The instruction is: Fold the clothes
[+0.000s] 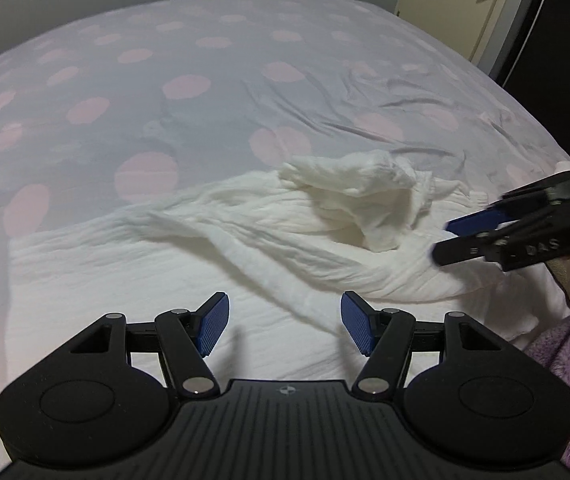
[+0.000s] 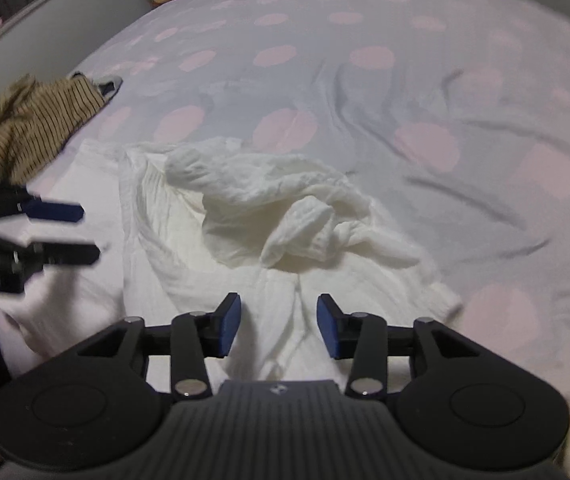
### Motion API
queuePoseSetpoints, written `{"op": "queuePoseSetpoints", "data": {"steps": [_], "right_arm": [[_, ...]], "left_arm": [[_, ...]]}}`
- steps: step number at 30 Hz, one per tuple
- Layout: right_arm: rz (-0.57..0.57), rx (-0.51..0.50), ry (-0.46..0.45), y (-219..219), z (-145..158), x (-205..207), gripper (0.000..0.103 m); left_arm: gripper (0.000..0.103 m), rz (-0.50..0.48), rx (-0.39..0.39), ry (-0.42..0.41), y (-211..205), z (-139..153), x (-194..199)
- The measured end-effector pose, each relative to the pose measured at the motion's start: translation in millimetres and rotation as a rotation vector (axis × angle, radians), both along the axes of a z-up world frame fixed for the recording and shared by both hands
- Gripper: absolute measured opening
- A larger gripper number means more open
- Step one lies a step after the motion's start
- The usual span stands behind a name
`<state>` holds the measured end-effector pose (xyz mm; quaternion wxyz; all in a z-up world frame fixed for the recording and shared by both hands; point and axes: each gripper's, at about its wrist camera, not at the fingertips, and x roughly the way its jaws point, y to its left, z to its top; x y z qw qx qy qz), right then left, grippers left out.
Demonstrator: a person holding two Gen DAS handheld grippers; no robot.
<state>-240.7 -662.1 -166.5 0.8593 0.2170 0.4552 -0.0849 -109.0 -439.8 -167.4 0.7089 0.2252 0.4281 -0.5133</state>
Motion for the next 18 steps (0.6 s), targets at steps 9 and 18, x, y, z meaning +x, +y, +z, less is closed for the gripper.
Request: {"op": "queuePoseSetpoints", "data": {"steps": [9, 18], "right_arm": [[0.153, -0.006, -0.089, 31.6, 20.1, -13.8, 0.023], [0.298, -0.036, -0.038, 73.8, 14.8, -23.3, 0.028]], "left_arm": [[0.061, 0.043, 0.019, 0.163, -4.5, -21.0, 5.0], [0.062, 0.067, -0.025, 0.241, 7.6, -8.5, -1.6]]}}
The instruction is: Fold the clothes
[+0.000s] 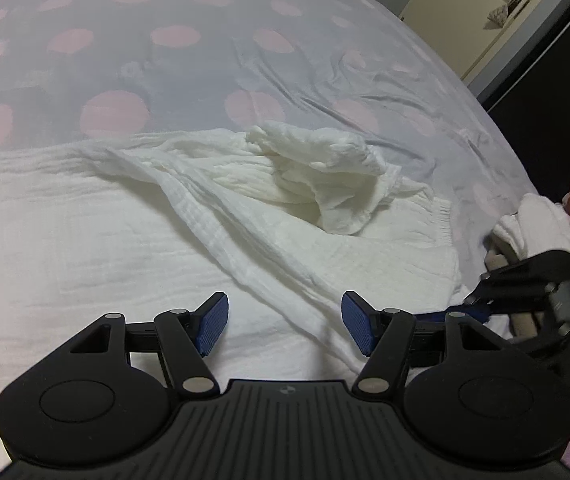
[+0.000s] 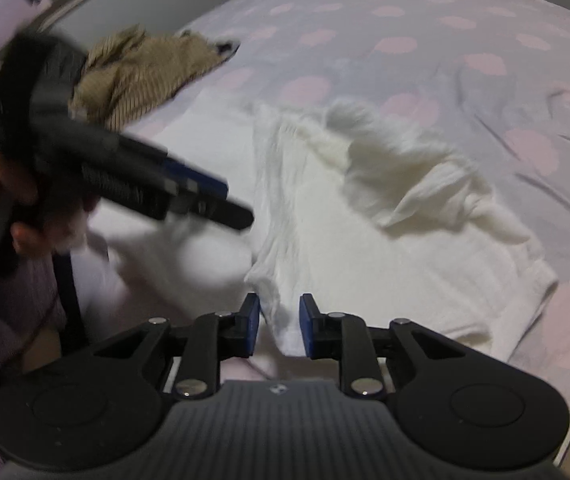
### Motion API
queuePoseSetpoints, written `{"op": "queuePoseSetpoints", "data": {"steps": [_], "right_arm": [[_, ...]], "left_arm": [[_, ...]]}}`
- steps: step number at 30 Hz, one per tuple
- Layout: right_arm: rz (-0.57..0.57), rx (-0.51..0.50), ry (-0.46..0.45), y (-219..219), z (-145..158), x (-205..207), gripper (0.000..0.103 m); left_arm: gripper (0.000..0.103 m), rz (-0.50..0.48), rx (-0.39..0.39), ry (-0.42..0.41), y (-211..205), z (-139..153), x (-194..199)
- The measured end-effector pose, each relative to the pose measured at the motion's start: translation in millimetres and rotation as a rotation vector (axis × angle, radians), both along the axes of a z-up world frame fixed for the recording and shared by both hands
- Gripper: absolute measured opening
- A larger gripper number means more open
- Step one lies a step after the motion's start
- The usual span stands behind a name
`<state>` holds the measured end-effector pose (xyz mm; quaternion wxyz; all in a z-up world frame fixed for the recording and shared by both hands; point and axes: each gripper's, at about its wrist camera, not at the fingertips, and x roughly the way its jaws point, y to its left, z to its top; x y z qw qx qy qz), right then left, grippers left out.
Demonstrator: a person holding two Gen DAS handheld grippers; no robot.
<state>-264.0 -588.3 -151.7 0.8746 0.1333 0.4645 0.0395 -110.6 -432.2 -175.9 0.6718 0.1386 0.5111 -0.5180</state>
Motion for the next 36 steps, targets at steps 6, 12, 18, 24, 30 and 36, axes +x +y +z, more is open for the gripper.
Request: {"op": "queuePoseSetpoints", "data": {"steps": [6, 12, 18, 24, 30, 36], "right_arm": [[0.054, -0.082, 0.011, 19.6, 0.9, 7.6, 0.053], [0.12, -0.204, 0.104, 42.2, -13.1, 24.5, 0.044], [0.1, -0.245, 0.118, 41.8, -17.3, 25.7, 0.009], [0.042, -0.201, 0.065, 33.4, -8.3, 16.4, 0.009], [0.043, -0.21, 0.068, 37.3, -11.2, 17.4, 0.009], [0.042, -0.203, 0.05, 37.8, -11.6, 15.6, 0.009]], "left_arm": [[0.062, 0.023, 0.022, -0.019, 4.5, 1.1, -4.6], [0.062, 0.002, 0.021, -0.078, 9.3, 9.8, -11.3], [0.062, -0.022, 0.012, -0.055, 15.3, 13.0, -14.6], [0.064, 0.044, -0.017, 0.148, 12.5, -3.2, -10.4], [0.064, 0.15, -0.013, 0.338, 3.8, -26.3, -3.8], [0.051, 0.192, 0.017, 0.358, -11.7, -40.7, -9.0]]}}
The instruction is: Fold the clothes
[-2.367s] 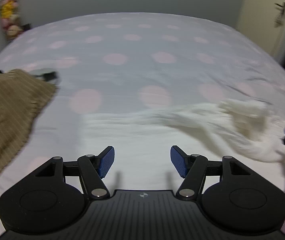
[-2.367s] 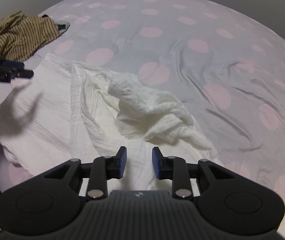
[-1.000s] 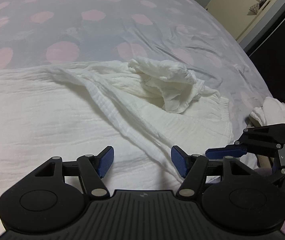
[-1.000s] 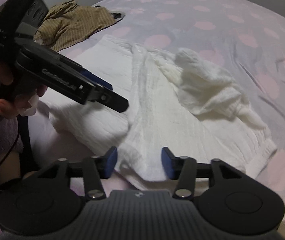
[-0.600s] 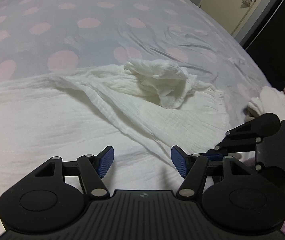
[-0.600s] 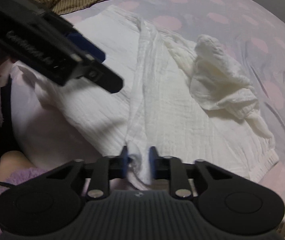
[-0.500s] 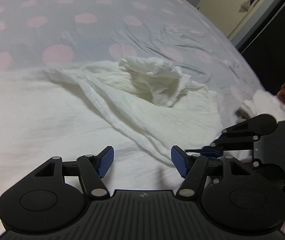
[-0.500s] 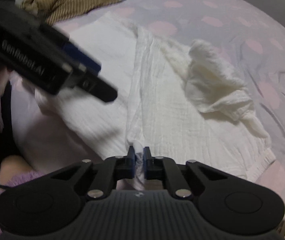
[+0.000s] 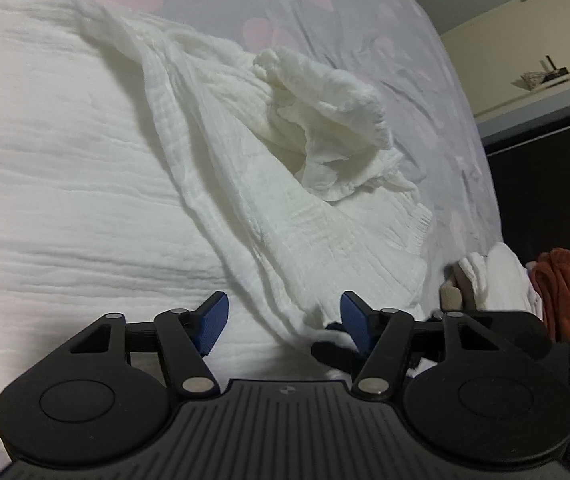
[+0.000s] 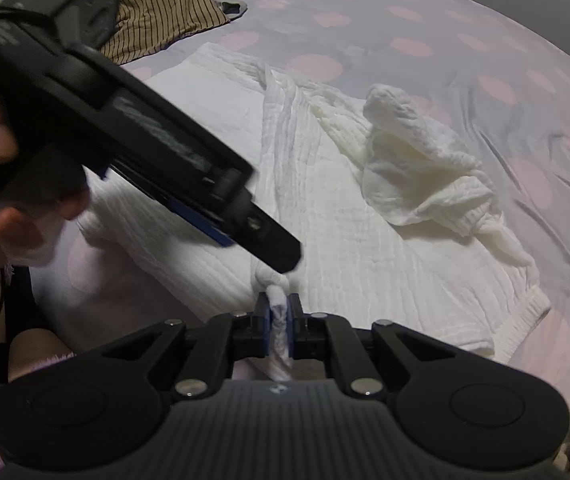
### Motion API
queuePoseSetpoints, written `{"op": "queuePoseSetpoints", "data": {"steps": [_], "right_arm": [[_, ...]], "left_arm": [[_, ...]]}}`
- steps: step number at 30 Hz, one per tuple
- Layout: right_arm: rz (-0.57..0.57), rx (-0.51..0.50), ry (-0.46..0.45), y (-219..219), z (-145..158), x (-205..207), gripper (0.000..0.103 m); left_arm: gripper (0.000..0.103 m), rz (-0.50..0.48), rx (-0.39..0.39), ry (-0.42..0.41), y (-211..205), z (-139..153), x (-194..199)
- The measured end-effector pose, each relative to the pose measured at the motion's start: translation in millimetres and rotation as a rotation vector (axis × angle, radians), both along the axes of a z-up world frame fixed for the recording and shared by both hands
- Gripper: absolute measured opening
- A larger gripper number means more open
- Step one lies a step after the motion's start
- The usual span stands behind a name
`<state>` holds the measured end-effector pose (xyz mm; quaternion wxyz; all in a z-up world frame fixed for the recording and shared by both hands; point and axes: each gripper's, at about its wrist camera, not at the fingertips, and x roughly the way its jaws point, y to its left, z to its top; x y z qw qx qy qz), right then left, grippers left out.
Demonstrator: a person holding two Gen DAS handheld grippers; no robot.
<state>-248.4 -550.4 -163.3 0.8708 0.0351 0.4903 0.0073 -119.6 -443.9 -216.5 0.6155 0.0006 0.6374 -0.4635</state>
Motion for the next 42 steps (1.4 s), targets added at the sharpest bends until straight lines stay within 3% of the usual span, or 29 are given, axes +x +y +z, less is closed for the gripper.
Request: {"op": "queuePoseSetpoints", "data": {"steps": [4, 6, 9, 14, 16, 19, 27, 32, 39, 41, 42], "right_arm": [[0.006, 0.0, -0.008, -0.3, -1.1, -1.0, 0.009], [0.006, 0.005, -0.009, -1.0, -1.6, -0.9, 0.009], [0.004, 0.01, -0.009, -2.1, -2.6, -0.3, 0.009], [0.001, 0.003, -0.013, -2.8, 1.1, -1.7, 0.014], [-0.006, 0.013, -0.025, -5.7, 7.7, -5.7, 0.021], [-0.011, 0.012, -0.043, -10.5, 20.3, -13.6, 0.035], [-0.029, -0.091, -0.121, -45.7, 71.7, -30.0, 0.043], [0.007, -0.159, -0.139, -65.2, 69.7, 3.3, 0.04], [0.117, -0.218, -0.145, -64.3, 31.8, 65.4, 0.042], [0.122, -0.238, -0.135, -64.6, 27.5, 69.2, 0.034], [0.124, -0.247, -0.13, -64.9, 25.6, 70.8, 0.01]], "left_arm": [[0.032, -0.003, 0.014, 0.004, -11.3, -5.9, -5.8], [0.017, -0.015, 0.02, -0.025, -15.0, -5.4, -10.1], [0.006, -0.019, 0.021, -0.05, -16.8, -3.9, -13.3], [0.004, -0.067, 0.048, -0.159, -23.7, 13.4, -22.5], [0.004, -0.077, 0.062, -0.188, -26.6, 22.5, -24.3], [0.004, -0.09, 0.05, -0.215, -24.2, 38.5, -23.3], [0.004, -0.094, 0.029, -0.222, -3.8, 65.7, -22.8], [0.004, -0.086, 0.013, -0.193, 4.7, 73.4, -22.8], [0.004, -0.076, -0.001, -0.182, 8.8, 80.9, -16.5], [0.004, -0.079, -0.005, -0.181, 9.0, 82.5, -15.2], [0.004, -0.08, -0.007, -0.181, 9.5, 83.3, -14.4]]}}
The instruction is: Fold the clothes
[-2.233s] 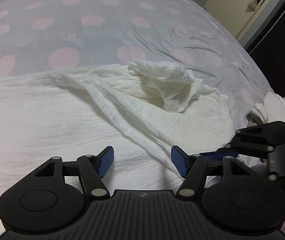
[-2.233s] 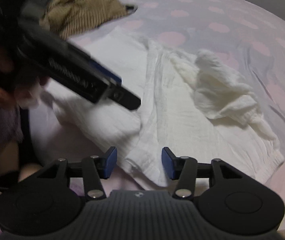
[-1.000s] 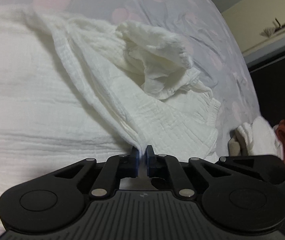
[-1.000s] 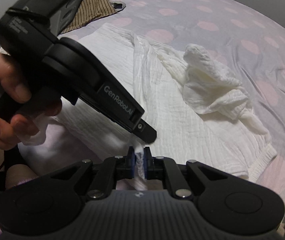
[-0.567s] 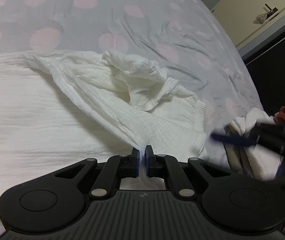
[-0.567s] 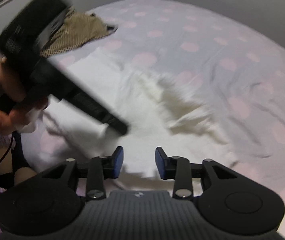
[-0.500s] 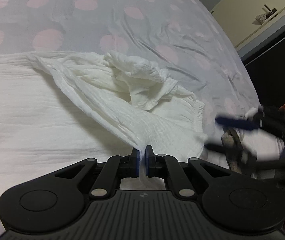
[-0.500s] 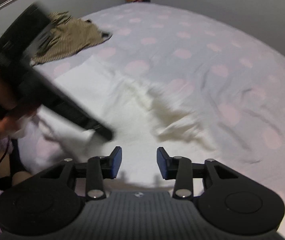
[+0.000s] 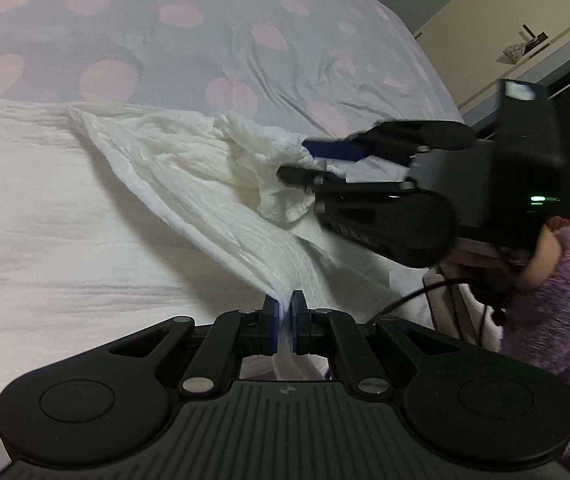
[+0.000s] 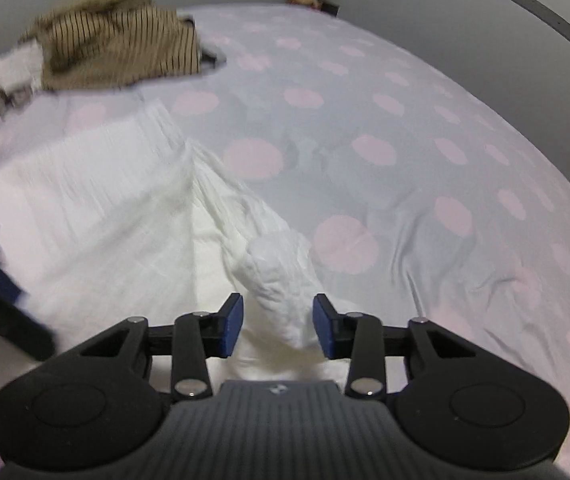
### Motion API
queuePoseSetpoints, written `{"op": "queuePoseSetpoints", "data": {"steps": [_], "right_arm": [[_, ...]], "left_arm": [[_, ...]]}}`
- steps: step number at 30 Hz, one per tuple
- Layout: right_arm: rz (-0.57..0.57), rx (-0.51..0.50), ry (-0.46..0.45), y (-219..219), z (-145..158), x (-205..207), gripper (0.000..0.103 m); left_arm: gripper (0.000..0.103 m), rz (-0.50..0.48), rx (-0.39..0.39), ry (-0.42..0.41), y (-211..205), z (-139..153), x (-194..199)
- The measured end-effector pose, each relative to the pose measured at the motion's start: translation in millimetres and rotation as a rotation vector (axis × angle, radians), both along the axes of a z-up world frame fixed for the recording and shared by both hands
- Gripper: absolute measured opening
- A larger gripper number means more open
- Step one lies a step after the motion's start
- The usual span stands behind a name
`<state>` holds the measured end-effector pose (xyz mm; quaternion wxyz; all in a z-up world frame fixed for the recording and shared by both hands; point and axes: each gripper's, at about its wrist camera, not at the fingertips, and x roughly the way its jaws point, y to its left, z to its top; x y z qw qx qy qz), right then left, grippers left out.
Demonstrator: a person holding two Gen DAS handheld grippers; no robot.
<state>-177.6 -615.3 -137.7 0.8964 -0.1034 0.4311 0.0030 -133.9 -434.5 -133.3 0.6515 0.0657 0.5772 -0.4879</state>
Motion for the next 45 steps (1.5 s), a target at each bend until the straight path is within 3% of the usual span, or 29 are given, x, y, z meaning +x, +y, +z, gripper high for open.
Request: {"op": "queuePoseSetpoints", "data": {"steps": [2, 8, 10, 16, 21, 23, 25, 27, 31, 34, 35, 36, 38, 40, 45], "right_arm": [[0.002, -0.02, 0.009, -0.5, -3.9, 3.1, 0.008], [0.089, 0.047, 0.025, 14.9, 15.2, -28.9, 0.008], [0.093, 0.041, 0.06, 18.2, 5.5, -31.0, 0.008], [0.061, 0.149, 0.127, 3.7, -43.5, -16.2, 0.009], [0.029, 0.245, 0.126, -6.4, -59.7, -11.9, 0.011], [0.035, 0.255, 0.13, -4.6, -56.0, -16.7, 0.014], [0.039, 0.266, 0.135, -3.7, -48.3, -24.2, 0.029], [0.04, 0.278, 0.133, -3.7, -39.3, -31.5, 0.036], [0.004, 0.304, 0.083, -7.2, -17.9, -45.1, 0.036], [-0.008, 0.336, 0.012, -9.2, 5.3, -54.5, 0.033], [-0.011, 0.348, -0.011, -10.8, 12.1, -57.7, 0.029], [-0.017, 0.362, -0.037, -11.4, 17.5, -57.9, 0.017], [-0.027, 0.379, -0.055, -10.2, 19.0, -49.2, 0.014], [-0.024, 0.382, -0.009, -7.8, 5.1, -37.6, 0.008], [-0.051, 0.388, 0.12, -7.1, -39.8, -16.1, 0.008]], "left_arm": [[0.004, -0.004, -0.006, 0.0, 0.1, 1.2, 1.4], [0.004, -0.02, -0.069, 0.036, 6.1, 8.2, 5.1], [0.004, -0.029, -0.09, 0.039, 6.8, 13.1, 4.9], [0.004, -0.037, -0.106, 0.038, 4.6, 19.9, 7.1], [0.004, -0.038, -0.1, 0.041, -1.1, 17.5, 8.0], [0.004, -0.041, -0.097, 0.041, -3.3, 18.2, 8.3], [0.004, -0.047, -0.1, 0.038, -3.2, 19.8, 8.1], [0.004, -0.047, -0.104, 0.036, -2.1, 20.3, 8.4], [0.004, -0.044, -0.113, 0.036, 3.4, 20.1, 8.7], [0.004, -0.045, -0.118, 0.031, 4.7, 21.8, 7.8], [0.004, -0.044, -0.119, 0.03, 5.2, 22.2, 7.6], [0.004, -0.044, -0.12, 0.029, 5.6, 22.6, 7.4], [0.004, -0.042, -0.121, 0.032, 6.5, 22.8, 7.0], [0.004, -0.041, -0.122, 0.034, 7.4, 23.8, 6.8], [0.004, -0.042, -0.126, 0.04, 4.1, 26.0, 8.8]]}}
